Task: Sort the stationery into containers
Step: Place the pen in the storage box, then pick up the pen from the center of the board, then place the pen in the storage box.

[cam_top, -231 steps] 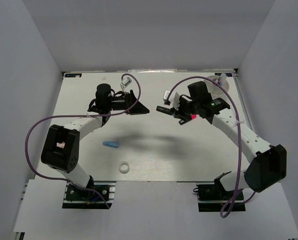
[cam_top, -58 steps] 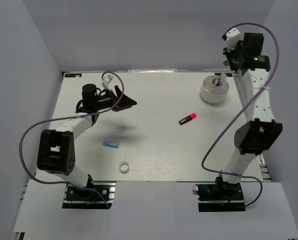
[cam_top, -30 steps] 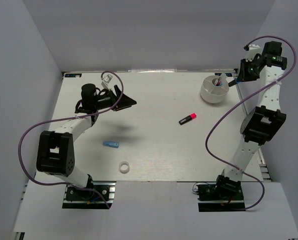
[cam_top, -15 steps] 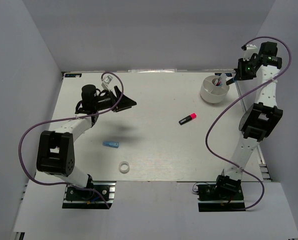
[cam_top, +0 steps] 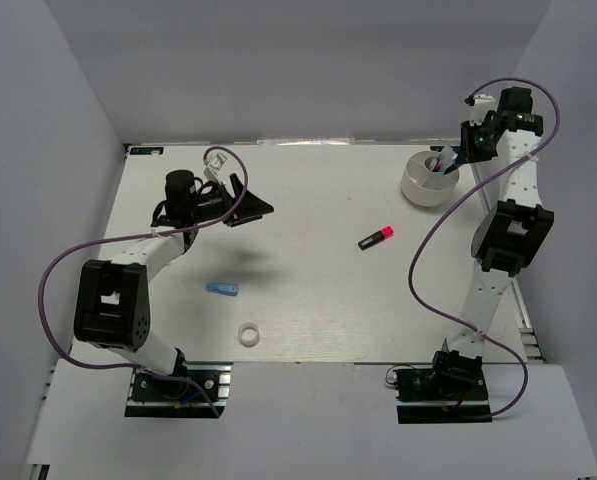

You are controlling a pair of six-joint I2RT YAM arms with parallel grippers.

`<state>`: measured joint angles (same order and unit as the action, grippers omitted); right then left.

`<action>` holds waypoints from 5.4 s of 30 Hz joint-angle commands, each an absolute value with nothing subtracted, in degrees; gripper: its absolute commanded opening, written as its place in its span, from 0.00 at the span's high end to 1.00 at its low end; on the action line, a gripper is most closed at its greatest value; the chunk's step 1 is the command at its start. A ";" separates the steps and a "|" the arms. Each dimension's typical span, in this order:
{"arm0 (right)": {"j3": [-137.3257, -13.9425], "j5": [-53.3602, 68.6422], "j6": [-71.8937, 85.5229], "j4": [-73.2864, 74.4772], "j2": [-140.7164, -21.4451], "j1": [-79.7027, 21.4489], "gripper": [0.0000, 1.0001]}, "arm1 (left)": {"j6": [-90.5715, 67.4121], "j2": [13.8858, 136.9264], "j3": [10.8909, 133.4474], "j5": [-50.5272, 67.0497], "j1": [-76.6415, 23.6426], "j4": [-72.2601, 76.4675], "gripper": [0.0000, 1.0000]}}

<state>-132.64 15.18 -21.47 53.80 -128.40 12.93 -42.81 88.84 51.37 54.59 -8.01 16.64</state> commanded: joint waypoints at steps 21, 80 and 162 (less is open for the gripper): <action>-122.79 22.84 -18.37 54.67 -107.24 13.27 0.49 | -0.36 106.41 87.75 31.65 -33.46 -18.70 0.05; -84.29 66.53 -16.79 65.12 -91.23 8.53 0.27 | 5.36 95.63 74.53 20.46 -48.96 -9.66 1.00; -122.42 20.13 -7.12 41.58 -112.14 20.13 1.00 | -7.38 93.25 77.78 18.37 -30.23 -11.25 0.02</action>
